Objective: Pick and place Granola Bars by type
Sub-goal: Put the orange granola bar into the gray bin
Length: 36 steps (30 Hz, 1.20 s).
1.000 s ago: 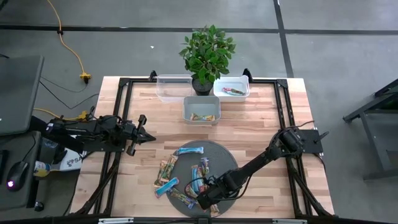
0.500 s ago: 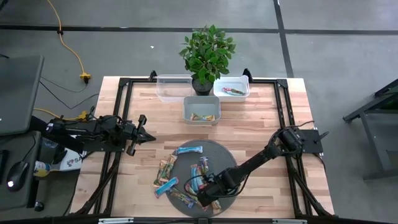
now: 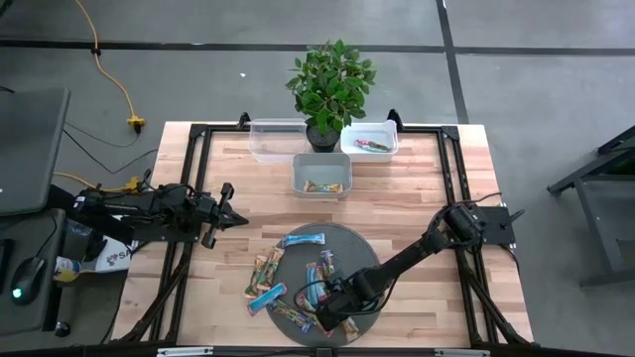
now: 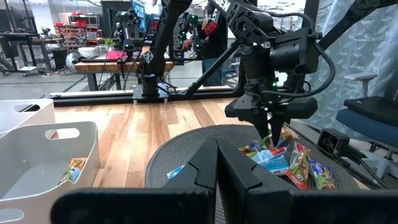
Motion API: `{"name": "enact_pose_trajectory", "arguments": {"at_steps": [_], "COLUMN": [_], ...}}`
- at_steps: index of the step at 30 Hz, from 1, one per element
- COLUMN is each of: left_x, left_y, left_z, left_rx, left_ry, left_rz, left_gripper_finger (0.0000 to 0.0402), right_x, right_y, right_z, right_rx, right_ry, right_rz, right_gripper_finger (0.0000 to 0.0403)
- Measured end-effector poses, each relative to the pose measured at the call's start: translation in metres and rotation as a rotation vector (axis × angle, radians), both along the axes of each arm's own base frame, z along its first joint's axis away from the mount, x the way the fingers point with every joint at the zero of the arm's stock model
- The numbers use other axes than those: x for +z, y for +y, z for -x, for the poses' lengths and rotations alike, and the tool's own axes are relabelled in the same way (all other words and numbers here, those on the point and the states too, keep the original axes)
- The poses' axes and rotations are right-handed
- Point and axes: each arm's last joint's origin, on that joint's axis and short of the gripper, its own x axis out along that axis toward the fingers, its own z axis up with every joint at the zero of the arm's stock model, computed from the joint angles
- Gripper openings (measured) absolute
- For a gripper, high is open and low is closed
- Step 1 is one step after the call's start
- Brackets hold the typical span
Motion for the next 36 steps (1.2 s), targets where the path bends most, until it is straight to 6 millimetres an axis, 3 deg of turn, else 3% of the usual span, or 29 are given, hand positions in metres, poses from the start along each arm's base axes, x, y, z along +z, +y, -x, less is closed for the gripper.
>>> {"name": "enact_pose_trajectory", "arguments": {"at_steps": [10,20,28,36], "left_x": [0.0,0.0,0.0,0.0], "left_y": [0.0,0.0,0.0,0.0], "left_z": [0.0,0.0,0.0,0.0], "left_rx": [0.0,0.002,0.003,0.006], "left_ry": [0.0,0.0,0.0,0.001], "left_rz": [0.0,0.0,0.0,0.0], "left_gripper_finger": [0.0001,0.0001,0.0001,0.0001], "right_x": [0.029,0.108,0.163,0.182], "right_y": [0.005,-0.004,-0.03,-0.074], "right_z": [-0.008,-0.019,-0.027,-0.042], "right_rx": [0.044,0.032,0.053,0.184], "right_ry": [-0.042,-0.196,-0.359,-0.365], "right_rz": [0.019,0.283,0.544,0.791], "right_gripper_finger": [0.0055,0.0044,0.0042,0.0042]}}
